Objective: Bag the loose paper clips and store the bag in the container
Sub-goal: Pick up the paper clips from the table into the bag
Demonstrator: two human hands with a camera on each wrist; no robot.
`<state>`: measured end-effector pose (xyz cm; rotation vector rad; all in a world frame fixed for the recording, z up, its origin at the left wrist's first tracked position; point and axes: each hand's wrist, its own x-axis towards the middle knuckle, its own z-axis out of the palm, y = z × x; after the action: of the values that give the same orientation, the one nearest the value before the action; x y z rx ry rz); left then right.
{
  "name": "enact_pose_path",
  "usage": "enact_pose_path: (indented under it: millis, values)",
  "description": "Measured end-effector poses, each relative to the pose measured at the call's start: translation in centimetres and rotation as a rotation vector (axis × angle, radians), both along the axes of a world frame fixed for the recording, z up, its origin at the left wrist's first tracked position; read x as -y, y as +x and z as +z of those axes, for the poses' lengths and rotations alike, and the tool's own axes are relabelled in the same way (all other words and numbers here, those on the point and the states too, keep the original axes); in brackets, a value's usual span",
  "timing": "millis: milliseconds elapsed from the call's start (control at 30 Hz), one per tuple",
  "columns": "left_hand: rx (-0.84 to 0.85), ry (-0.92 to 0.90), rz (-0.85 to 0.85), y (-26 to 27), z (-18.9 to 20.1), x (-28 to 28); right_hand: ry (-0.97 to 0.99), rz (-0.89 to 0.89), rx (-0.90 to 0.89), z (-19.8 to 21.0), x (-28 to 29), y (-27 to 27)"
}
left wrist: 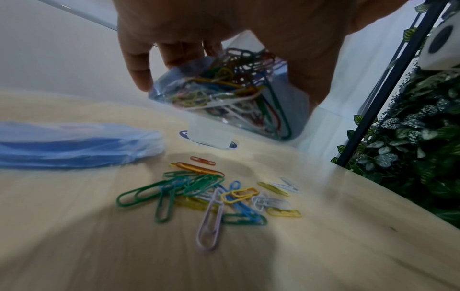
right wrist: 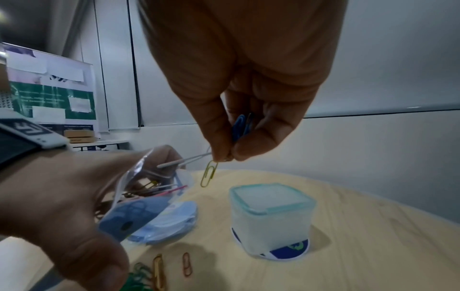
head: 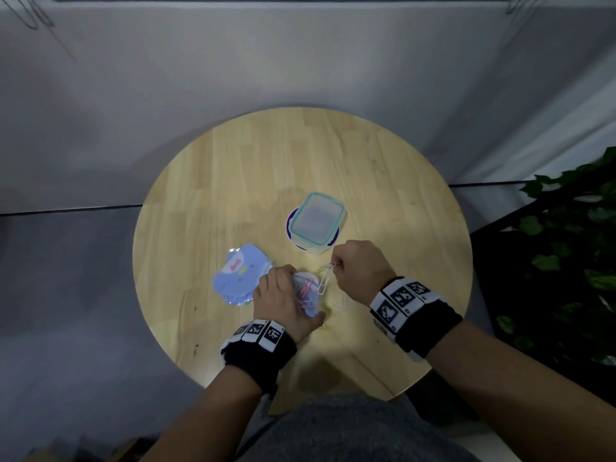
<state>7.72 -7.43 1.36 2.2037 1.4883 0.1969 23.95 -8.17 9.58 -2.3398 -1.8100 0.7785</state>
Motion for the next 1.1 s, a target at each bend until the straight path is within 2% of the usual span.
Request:
enact_pose_path:
  millis: [167,333,433,500,600,700,833,900,1000,1100]
  values:
    - [-0.026,0.001,-0.006,0.2,0.4,0.1,-0.011,0.007,0.048,0.5,0.1,-0.2]
    - [0.048,0.060,0.022,1.4,0.4,0.1,0.034,0.032,0.010,0.4,0.2,-2.4]
    - [0.103,0.085,0.048,1.8,0.6,0.1,0.051,-0.007,-0.111,0.4,0.4,-3.0]
    - [0.151,0.116,0.060,1.8,0.9,0.1,0.075,-0.110,-0.282,0.5,0.5,-2.8]
    - [0.269,0.161,0.074,2.0,1.4,0.3,-0.028,-0.176,-0.440,0.9,0.9,-2.3]
    - [0.339,0.152,0.094,2.2,1.4,0.5,-0.038,-0.175,-0.451,1.3,1.1,-2.1]
    - [0.395,0.132,0.136,2.2,1.1,-0.1,0.186,-0.291,-0.399,1.8,1.7,-1.9]
    - [0.412,0.155,0.146,2.5,1.5,-0.2,0.239,-0.309,-0.423,2.0,2.2,-2.1]
    - [0.465,0.181,0.231,3.4,2.3,0.1,0.114,-0.182,-0.438,1.9,2.7,-2.9]
    - [0.450,0.138,0.198,3.5,2.9,0.3,0.077,-0.152,-0.424,1.1,2.6,-2.8]
